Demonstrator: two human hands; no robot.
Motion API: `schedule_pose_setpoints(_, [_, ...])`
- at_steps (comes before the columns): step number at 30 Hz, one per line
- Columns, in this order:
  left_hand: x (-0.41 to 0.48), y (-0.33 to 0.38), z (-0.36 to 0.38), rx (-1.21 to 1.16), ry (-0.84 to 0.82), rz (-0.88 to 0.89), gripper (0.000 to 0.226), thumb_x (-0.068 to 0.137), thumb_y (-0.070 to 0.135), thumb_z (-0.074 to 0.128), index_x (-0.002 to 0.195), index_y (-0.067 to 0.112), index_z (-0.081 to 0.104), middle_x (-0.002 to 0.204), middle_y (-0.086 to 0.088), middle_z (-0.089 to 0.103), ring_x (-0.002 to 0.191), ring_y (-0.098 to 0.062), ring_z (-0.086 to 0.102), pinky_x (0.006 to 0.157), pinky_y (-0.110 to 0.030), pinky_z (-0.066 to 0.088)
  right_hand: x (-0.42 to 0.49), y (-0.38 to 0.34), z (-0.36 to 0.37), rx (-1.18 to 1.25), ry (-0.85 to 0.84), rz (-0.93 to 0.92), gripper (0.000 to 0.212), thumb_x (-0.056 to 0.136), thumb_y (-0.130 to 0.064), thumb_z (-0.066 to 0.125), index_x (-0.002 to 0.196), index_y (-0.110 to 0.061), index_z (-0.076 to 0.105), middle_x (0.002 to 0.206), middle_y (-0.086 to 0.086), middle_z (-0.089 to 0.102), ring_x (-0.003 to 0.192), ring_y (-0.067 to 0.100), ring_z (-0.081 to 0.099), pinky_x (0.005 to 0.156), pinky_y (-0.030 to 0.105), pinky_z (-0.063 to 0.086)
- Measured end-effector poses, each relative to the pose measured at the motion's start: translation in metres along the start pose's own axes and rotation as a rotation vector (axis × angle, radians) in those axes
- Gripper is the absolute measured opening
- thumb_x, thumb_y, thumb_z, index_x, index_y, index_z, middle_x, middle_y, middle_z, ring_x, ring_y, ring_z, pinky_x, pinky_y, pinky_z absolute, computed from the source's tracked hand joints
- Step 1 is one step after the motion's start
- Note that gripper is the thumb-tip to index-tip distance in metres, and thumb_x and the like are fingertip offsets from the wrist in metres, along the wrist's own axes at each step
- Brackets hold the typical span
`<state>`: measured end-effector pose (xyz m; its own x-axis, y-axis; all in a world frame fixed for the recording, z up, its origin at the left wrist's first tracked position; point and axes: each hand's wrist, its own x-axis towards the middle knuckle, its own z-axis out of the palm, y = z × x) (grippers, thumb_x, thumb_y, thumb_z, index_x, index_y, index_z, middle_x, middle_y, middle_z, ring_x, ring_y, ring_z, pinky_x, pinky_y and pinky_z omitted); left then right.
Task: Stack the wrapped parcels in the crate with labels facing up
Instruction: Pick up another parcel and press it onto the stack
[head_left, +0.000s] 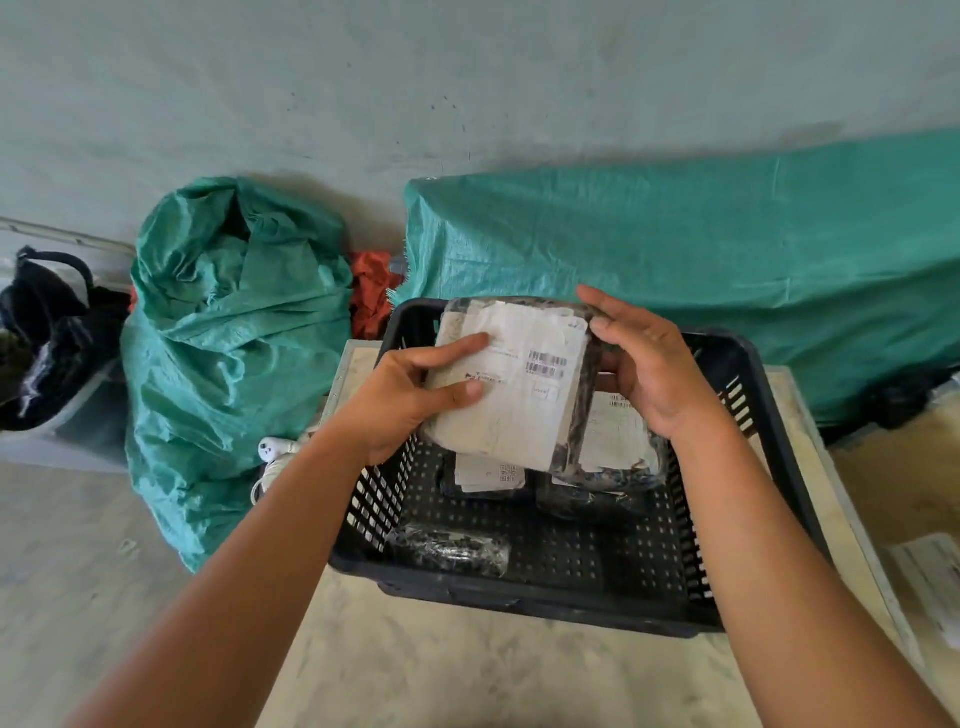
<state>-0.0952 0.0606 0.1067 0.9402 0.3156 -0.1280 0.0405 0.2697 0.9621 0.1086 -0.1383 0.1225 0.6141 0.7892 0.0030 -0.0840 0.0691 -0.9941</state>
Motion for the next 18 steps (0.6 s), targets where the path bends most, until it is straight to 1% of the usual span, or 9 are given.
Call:
schedule_pose_setpoints(2, [0.003,-0.003,-0.001,-0.040,0.085,0.002,0.057,0.069,0.016,0.086,0.124,0.025,0.073,0.136,0.004,0.065,0.125,-0.015,0.062,0.094,-0.031,0.056,0.000,0.006,0.000,-0.016,-0.025,-0.021,0.049,0.078,-0.037,0.084,0.126,-0.036,0.073,0.143,-0.002,0.062,0.141,0.023,0.049,0.117,0.061,0.031])
schedule_pose_setpoints(3, [0.005,-0.005,-0.001,-0.057,0.136,0.000,0.056,0.068,0.016,0.085,0.123,0.026,0.074,0.136,0.004,0.066,0.124,-0.015,0.063,0.093,-0.032,0.057,-0.001,0.009,0.002,-0.050,-0.042,-0.021,0.057,0.076,-0.041,0.086,0.130,-0.038,0.069,0.146,-0.006,0.059,0.144,0.019,0.045,0.118,0.059,0.030])
schedule_pose_setpoints(5, [0.011,-0.010,-0.001,-0.078,0.241,-0.015,0.055,0.068,0.016,0.085,0.121,0.029,0.075,0.137,0.003,0.063,0.122,-0.016,0.064,0.093,-0.035,0.058,-0.002,0.016,0.007,-0.136,-0.069,0.013,0.072,0.072,-0.048,0.087,0.139,-0.045,0.060,0.152,-0.012,0.051,0.147,0.012,0.038,0.118,0.045,0.034])
schedule_pose_setpoints(7, [0.020,-0.018,-0.002,-0.073,0.320,-0.055,0.055,0.068,0.018,0.085,0.120,0.031,0.075,0.136,0.003,0.062,0.118,-0.016,0.066,0.092,-0.039,0.059,0.000,0.025,0.016,-0.210,-0.096,0.070,0.086,0.068,-0.050,0.088,0.145,-0.049,0.049,0.158,-0.011,0.043,0.147,0.008,0.037,0.110,0.031,0.041])
schedule_pose_setpoints(8, [0.024,-0.022,-0.003,-0.057,0.334,-0.082,0.055,0.068,0.019,0.086,0.121,0.031,0.075,0.135,0.002,0.063,0.115,-0.016,0.068,0.091,-0.039,0.059,0.003,0.031,0.021,-0.275,-0.112,0.093,0.092,0.067,-0.047,0.089,0.148,-0.048,0.044,0.159,-0.011,0.040,0.146,0.006,0.036,0.109,0.028,0.042])
schedule_pose_setpoints(10, [0.033,-0.033,-0.004,-0.009,0.333,-0.132,0.052,0.075,0.017,0.084,0.125,0.028,0.072,0.134,0.001,0.064,0.111,-0.015,0.069,0.088,-0.035,0.060,0.009,0.047,0.030,-0.485,-0.120,0.139,0.099,0.069,-0.040,0.091,0.153,-0.043,0.039,0.159,-0.012,0.040,0.141,0.003,0.035,0.111,0.028,0.038])
schedule_pose_setpoints(12, [0.042,-0.048,-0.005,0.101,0.337,-0.160,0.051,0.085,0.013,0.079,0.132,0.028,0.067,0.139,-0.001,0.061,0.110,-0.013,0.067,0.085,-0.029,0.060,0.014,0.066,0.039,-0.626,-0.089,0.183,0.101,0.070,-0.031,0.093,0.156,-0.034,0.040,0.157,-0.007,0.043,0.138,0.007,0.040,0.106,0.023,0.035])
schedule_pose_setpoints(14, [0.050,-0.064,-0.007,0.319,0.353,-0.183,0.052,0.092,0.013,0.072,0.139,0.033,0.060,0.145,-0.002,0.055,0.109,-0.013,0.064,0.084,-0.026,0.059,0.016,0.084,0.046,-0.630,-0.042,0.236,0.101,0.070,-0.026,0.094,0.156,-0.026,0.041,0.156,-0.003,0.046,0.134,0.010,0.045,0.100,0.020,0.034])
schedule_pose_setpoints(18, [0.058,-0.095,-0.016,0.645,0.348,-0.280,0.059,0.100,0.013,0.059,0.149,0.042,0.043,0.152,-0.004,0.044,0.097,-0.015,0.063,0.064,-0.017,0.054,0.020,0.118,0.059,-0.699,-0.067,0.296,0.103,0.071,-0.024,0.093,0.158,-0.019,0.037,0.157,0.004,0.045,0.138,0.021,0.047,0.101,0.021,0.035])
